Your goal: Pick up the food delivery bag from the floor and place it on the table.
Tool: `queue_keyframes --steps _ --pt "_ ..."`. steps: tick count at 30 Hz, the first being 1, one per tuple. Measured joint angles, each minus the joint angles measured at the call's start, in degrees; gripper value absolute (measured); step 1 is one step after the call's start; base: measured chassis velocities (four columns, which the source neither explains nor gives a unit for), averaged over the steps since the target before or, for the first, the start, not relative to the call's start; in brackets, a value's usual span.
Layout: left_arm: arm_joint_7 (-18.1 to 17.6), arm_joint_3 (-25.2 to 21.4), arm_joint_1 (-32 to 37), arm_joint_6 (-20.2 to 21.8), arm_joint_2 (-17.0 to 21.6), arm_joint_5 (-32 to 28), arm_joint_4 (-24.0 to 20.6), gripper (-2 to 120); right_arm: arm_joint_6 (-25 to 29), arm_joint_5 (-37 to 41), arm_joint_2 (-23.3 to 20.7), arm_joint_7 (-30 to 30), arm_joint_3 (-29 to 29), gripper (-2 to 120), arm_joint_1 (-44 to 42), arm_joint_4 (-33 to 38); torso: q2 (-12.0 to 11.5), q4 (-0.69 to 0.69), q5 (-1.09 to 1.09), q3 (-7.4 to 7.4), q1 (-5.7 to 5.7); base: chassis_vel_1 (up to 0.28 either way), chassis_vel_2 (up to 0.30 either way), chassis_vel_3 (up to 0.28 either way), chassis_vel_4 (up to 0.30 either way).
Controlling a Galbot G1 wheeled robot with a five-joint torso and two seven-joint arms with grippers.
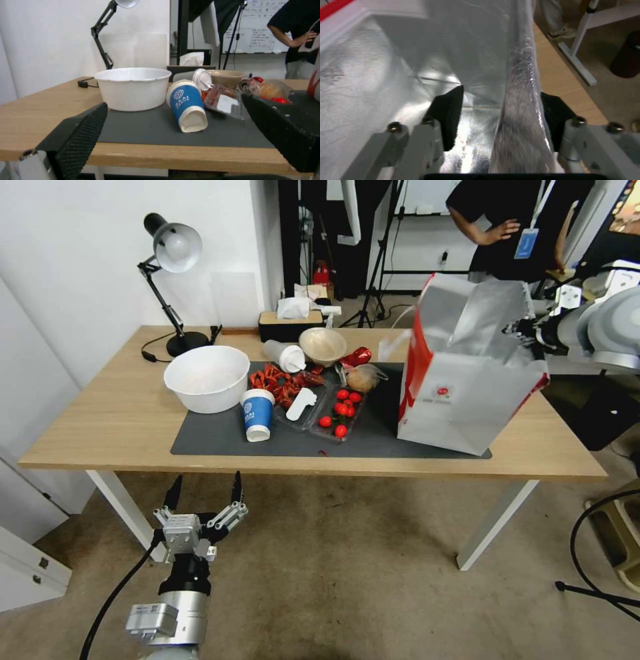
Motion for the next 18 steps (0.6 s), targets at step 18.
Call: queue_keyframes --steps 18 --pt "0.0 -0.1 0.4 -0.1 0.0 0.2 -0.8 100 3.7 -13.0 -1.6 -1.5 0.5 100 -0.3 3.8 0.0 0.00 0.00 0.00 0.00 0.000 0.000 0.000 0.000"
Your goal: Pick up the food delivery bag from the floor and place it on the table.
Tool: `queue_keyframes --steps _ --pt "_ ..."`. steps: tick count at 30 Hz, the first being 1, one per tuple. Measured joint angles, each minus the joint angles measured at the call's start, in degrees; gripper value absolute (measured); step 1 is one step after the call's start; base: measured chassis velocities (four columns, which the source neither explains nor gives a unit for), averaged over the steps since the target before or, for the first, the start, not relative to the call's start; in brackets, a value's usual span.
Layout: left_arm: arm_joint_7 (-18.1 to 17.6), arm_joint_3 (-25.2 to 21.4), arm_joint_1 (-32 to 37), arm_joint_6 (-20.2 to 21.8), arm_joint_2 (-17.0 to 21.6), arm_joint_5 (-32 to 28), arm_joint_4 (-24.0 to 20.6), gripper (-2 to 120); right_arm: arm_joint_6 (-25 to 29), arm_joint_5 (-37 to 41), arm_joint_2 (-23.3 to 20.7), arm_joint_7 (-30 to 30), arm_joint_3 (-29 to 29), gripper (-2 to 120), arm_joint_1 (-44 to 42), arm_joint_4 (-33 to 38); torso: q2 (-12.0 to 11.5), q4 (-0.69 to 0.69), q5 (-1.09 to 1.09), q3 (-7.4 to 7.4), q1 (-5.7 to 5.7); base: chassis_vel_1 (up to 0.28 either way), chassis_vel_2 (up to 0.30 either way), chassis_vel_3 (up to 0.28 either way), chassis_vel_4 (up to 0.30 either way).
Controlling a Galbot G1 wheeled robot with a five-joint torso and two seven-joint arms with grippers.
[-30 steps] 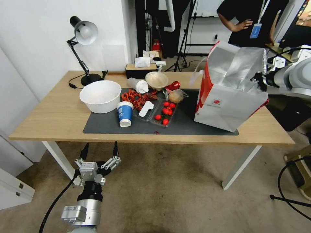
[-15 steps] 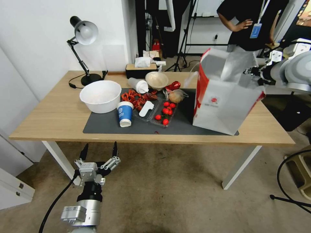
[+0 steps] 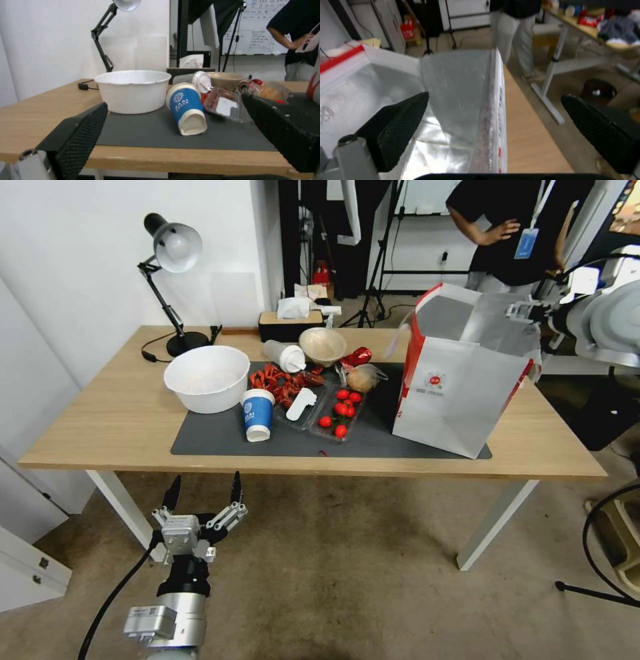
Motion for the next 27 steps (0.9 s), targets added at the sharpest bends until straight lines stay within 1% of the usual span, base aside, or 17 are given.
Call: queue_keyframes --steps 1,3,5,6,7,9,10,12,13,14,16,17,21,22,25,27 --pt "0.0 0.0 0.0 0.0 0.0 0.0 0.0 100 1.2 -1.9 -0.2 -1.2 0.7 100 -1.1 1.1 0.0 0.01 -0.02 0.00 0.00 0.000 0.000 0.000 0.000" --pt "0.0 0.0 0.0 0.0 -0.1 0.0 0.0 100 1.4 -2.2 -0.3 -1.4 0.9 100 -1.4 1.3 0.0 0.02 -0.02 0.00 0.00 0.000 0.000 0.000 0.000" --pt "0.1 0.0 0.0 -0.1 -0.2 0.0 -0.1 100 7.0 -9.4 -1.3 -7.2 4.1 100 -7.4 5.6 0.0 0.01 -0.02 0.00 0.00 0.000 0.000 0.000 0.000" --pt "0.1 0.0 0.0 -0.1 -0.2 0.0 -0.1 100 7.0 -9.4 -1.3 -7.2 4.1 100 -7.4 5.6 0.0 0.01 -0.02 0.00 0.00 0.000 0.000 0.000 0.000" --pt "0.1 0.0 0.0 -0.3 -0.3 0.0 -0.1 100 10.1 -12.9 -1.7 -9.6 4.8 100 -10.4 7.2 0.0 0.00 -0.03 -0.01 0.00 0.000 0.000 0.000 0.000" --pt "0.3 0.0 0.0 -0.6 -0.4 0.1 -0.1 100 18.2 -21.5 -2.3 -14.2 6.4 100 -17.8 10.1 0.0 0.00 0.05 -0.01 0.00 0.000 0.000 0.000 0.000" --pt "0.3 0.0 0.0 -0.6 -0.4 0.1 -0.1 100 18.2 -21.5 -2.3 -14.2 6.4 100 -17.8 10.1 0.0 0.00 0.05 -0.01 0.00 0.000 0.000 0.000 0.000" --pt "0.3 0.1 0.0 -0.7 -0.5 0.2 -0.1 100 24.1 -27.2 -2.2 -16.1 7.6 100 -22.7 12.1 0.0 -0.02 -0.01 -0.01 -0.01 0.000 0.000 0.000 0.000" --pt "0.3 0.1 0.1 -0.8 -0.6 0.3 -0.1 100 26.6 -29.3 -1.9 -16.7 7.8 100 -24.5 12.9 0.0 -0.02 0.01 -0.01 -0.01 0.000 0.000 0.000 0.000" --pt "0.3 0.1 0.1 -0.8 -0.6 0.3 -0.1 100 26.6 -29.3 -1.9 -16.7 7.8 100 -24.5 12.9 0.0 -0.02 0.01 -0.01 -0.01 0.000 0.000 0.000 0.000" --pt "0.4 0.2 0.1 -0.9 -0.7 0.5 -0.1 100 30.2 -32.8 -1.3 -17.7 7.9 100 -26.6 14.1 0.0 0.01 -0.02 -0.01 0.00 0.000 0.000 0.000 0.000" --pt "0.4 0.2 0.1 -0.9 -0.7 0.5 -0.1 100 30.2 -32.8 -1.3 -17.7 7.9 100 -26.6 14.1 0.0 0.01 -0.02 -0.01 0.00 0.000 0.000 0.000 0.000" --pt "0.3 0.2 0.4 -1.2 -0.9 0.8 -0.1 100 36.1 -38.0 -0.7 -18.9 8.0 100 -30.2 15.5 0.0 0.01 -0.02 -0.01 -0.01 0.000 0.000 0.000 0.000" --pt "0.3 0.2 0.4 -1.2 -0.9 0.8 -0.1 100 36.1 -38.0 -0.7 -18.9 8.0 100 -30.2 15.5 0.0 0.01 -0.02 -0.01 -0.01 0.000 0.000 0.000 0.000" --pt "0.3 0.2 0.4 -1.3 -1.0 0.9 -0.1 100 41.2 -42.1 -0.2 -19.4 8.2 100 -33.8 17.0 0.0 0.01 -0.01 0.00 0.00 0.000 0.000 0.000 0.000" --pt "0.3 0.2 0.4 -1.3 -1.1 0.9 -0.1 100 42.1 -42.9 -0.1 -19.4 8.2 100 -34.7 17.4 0.0 0.00 0.00 0.00 -0.01 0.000 0.000 0.000 0.000"
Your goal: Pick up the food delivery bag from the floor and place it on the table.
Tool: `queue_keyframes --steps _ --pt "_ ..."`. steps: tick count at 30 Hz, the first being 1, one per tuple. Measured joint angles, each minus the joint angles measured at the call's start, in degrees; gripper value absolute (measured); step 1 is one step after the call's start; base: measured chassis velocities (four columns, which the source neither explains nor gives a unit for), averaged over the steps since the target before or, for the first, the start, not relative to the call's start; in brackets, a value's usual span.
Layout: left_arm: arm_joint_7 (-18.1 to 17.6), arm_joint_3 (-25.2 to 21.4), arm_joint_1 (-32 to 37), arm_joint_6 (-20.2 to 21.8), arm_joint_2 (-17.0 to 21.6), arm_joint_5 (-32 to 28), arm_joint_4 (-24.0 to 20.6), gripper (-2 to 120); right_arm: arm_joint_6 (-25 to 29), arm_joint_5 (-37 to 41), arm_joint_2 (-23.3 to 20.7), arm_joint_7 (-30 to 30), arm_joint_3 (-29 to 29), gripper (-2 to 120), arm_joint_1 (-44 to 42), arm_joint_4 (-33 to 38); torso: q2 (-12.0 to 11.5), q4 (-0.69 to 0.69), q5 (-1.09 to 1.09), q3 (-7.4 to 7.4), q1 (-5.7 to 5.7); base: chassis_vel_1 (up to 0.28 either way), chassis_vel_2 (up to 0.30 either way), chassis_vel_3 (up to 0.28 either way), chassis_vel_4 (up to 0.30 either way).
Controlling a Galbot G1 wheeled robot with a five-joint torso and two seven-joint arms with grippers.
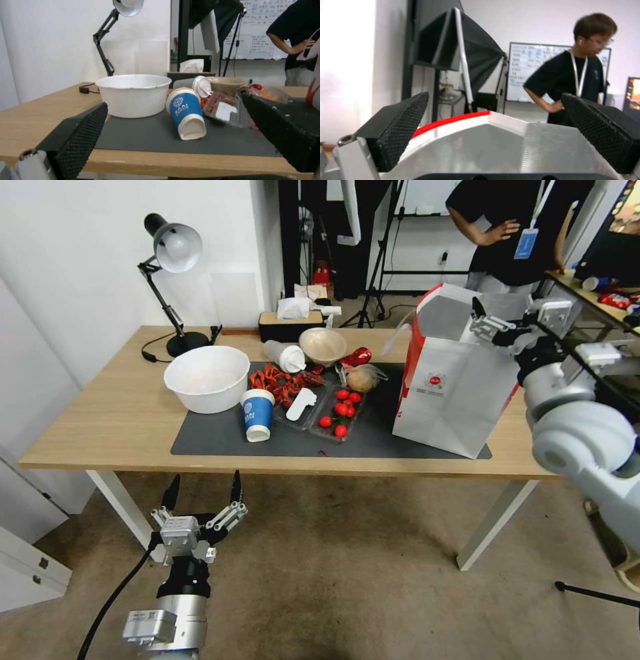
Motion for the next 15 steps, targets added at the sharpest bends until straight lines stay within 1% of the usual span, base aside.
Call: queue_keyframes --steps 2,3,7,8,11,13,15 --pt "0.0 0.0 0.0 0.0 -0.1 0.0 -0.1 100 2.3 -2.9 0.5 0.2 0.3 100 -2.6 1.1 0.0 0.00 0.00 0.00 0.00 0.000 0.000 0.000 0.000" --pt "0.0 0.0 0.0 0.0 -0.1 0.0 -0.1 100 2.3 -2.9 0.5 0.2 0.3 100 -2.6 1.1 0.0 0.00 0.00 0.00 0.00 0.000 0.000 0.000 0.000" --pt "0.0 -0.1 0.0 -0.1 -0.1 0.2 -0.2 100 6.5 -9.3 1.6 1.6 1.3 100 -9.1 3.7 0.0 -0.01 0.00 0.00 0.00 0.000 0.000 0.000 0.000" --pt "0.0 -0.1 0.0 -0.1 -0.1 0.2 -0.2 100 6.5 -9.3 1.6 1.6 1.3 100 -9.1 3.7 0.0 -0.01 0.00 0.00 0.00 0.000 0.000 0.000 0.000" --pt "0.0 -0.3 0.0 -0.2 -0.4 0.8 -0.2 100 9.8 -14.9 2.8 3.5 2.7 100 -15.0 6.4 0.0 0.00 -0.01 0.00 0.00 0.000 0.000 0.000 0.000" --pt "0.0 -0.3 0.0 -0.2 -0.4 0.9 -0.3 100 10.3 -15.7 2.9 3.5 2.9 100 -16.0 6.8 0.0 -0.01 -0.01 0.00 0.00 0.000 0.000 0.000 0.000" --pt "0.0 -0.4 0.0 -0.2 -0.6 1.0 -0.4 100 11.4 -18.2 3.7 3.7 3.0 100 -18.8 8.0 0.0 -0.01 0.00 0.00 0.00 0.000 0.000 0.000 0.000"
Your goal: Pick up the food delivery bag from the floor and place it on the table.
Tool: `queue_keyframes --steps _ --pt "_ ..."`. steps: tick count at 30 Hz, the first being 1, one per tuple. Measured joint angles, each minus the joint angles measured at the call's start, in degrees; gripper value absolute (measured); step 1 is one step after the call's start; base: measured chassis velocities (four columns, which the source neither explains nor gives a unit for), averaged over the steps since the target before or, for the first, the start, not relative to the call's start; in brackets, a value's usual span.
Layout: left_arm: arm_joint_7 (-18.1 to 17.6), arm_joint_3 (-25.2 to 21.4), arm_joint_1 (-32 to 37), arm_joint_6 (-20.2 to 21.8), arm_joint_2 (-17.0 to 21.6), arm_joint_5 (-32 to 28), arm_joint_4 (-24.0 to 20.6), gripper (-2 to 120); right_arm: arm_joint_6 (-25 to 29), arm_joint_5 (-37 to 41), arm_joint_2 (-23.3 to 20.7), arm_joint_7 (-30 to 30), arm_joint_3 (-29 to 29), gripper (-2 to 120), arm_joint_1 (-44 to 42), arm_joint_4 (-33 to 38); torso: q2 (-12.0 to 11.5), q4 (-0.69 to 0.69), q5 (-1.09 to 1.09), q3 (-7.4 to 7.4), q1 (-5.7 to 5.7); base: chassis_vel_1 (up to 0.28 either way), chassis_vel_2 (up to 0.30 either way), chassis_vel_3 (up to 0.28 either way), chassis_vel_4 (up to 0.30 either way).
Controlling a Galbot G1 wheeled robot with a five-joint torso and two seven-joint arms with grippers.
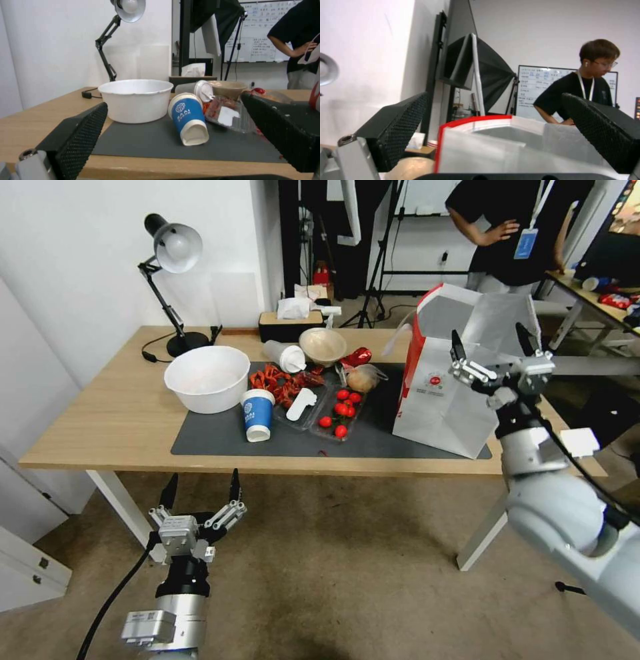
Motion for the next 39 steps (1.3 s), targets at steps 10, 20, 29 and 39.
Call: queue_keyframes --steps 10,20,29,39 --pt "0.3 -0.6 0.3 -0.6 -1.2 0.9 -0.4 100 1.8 -8.9 5.1 0.5 -1.4 100 -8.3 1.1 0.0 0.01 0.00 0.00 0.00 0.000 0.000 0.000 0.000" --pt "1.0 -0.7 0.5 -1.0 -1.2 1.2 -0.4 100 3.1 -17.0 14.2 0.7 -0.2 100 -21.7 1.9 0.0 0.01 0.00 0.00 0.01 0.000 0.000 0.000 0.000" --pt "1.7 -0.3 0.8 -1.0 -0.9 1.6 -0.4 100 4.9 -25.0 25.7 -0.2 -0.8 100 -32.8 1.3 0.0 0.01 0.00 0.00 0.00 0.000 0.000 0.000 0.000" --pt "1.6 -0.1 1.3 1.7 0.7 0.9 -0.8 100 2.2 -24.6 29.4 -0.5 -1.9 100 -39.0 1.7 0.0 0.02 -0.01 0.00 0.00 0.000 0.000 0.000 0.000"
